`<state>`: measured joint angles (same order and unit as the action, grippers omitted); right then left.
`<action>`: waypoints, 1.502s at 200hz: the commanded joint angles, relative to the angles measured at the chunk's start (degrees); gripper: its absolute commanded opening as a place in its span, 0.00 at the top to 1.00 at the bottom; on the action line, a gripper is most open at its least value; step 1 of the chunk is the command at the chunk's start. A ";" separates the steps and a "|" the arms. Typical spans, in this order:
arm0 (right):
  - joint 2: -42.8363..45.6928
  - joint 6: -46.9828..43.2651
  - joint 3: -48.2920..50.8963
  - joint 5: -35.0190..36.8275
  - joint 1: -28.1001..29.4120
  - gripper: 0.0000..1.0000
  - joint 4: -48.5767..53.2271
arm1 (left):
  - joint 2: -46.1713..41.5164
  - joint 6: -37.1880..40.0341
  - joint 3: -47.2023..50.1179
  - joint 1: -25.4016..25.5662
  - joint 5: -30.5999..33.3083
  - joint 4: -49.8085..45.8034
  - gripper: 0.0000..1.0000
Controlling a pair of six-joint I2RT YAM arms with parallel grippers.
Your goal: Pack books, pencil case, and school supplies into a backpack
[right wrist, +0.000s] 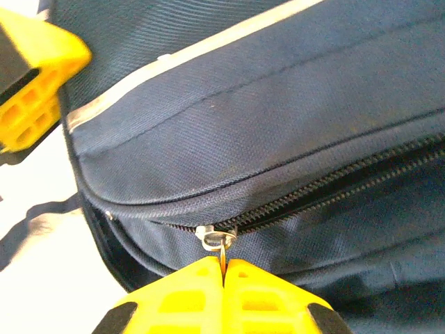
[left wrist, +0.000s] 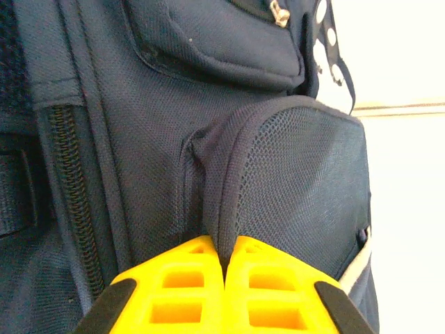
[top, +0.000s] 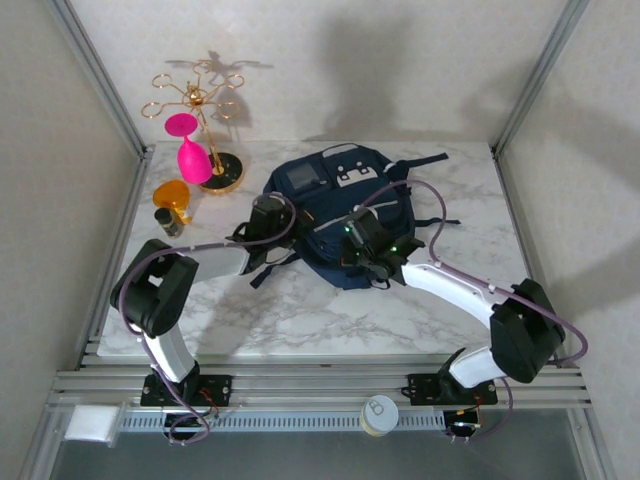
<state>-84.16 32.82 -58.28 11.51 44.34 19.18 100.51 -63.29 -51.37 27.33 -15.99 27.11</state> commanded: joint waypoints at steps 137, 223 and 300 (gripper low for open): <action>-1.94 -6.04 1.69 -0.75 -0.42 1.00 0.37 | -2.55 -16.13 4.57 12.29 21.34 3.60 1.00; -2.16 -7.83 -3.62 2.10 -4.30 1.00 12.01 | -15.08 15.70 6.81 -11.57 11.09 -19.78 1.00; -8.82 -10.76 -7.64 -7.79 1.67 1.00 0.68 | -24.26 -8.21 17.37 0.78 4.43 0.52 0.47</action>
<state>-92.60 23.90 -65.12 4.56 45.80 21.89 77.93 -57.25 -39.11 20.14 -13.34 15.68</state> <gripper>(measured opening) 0.059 0.508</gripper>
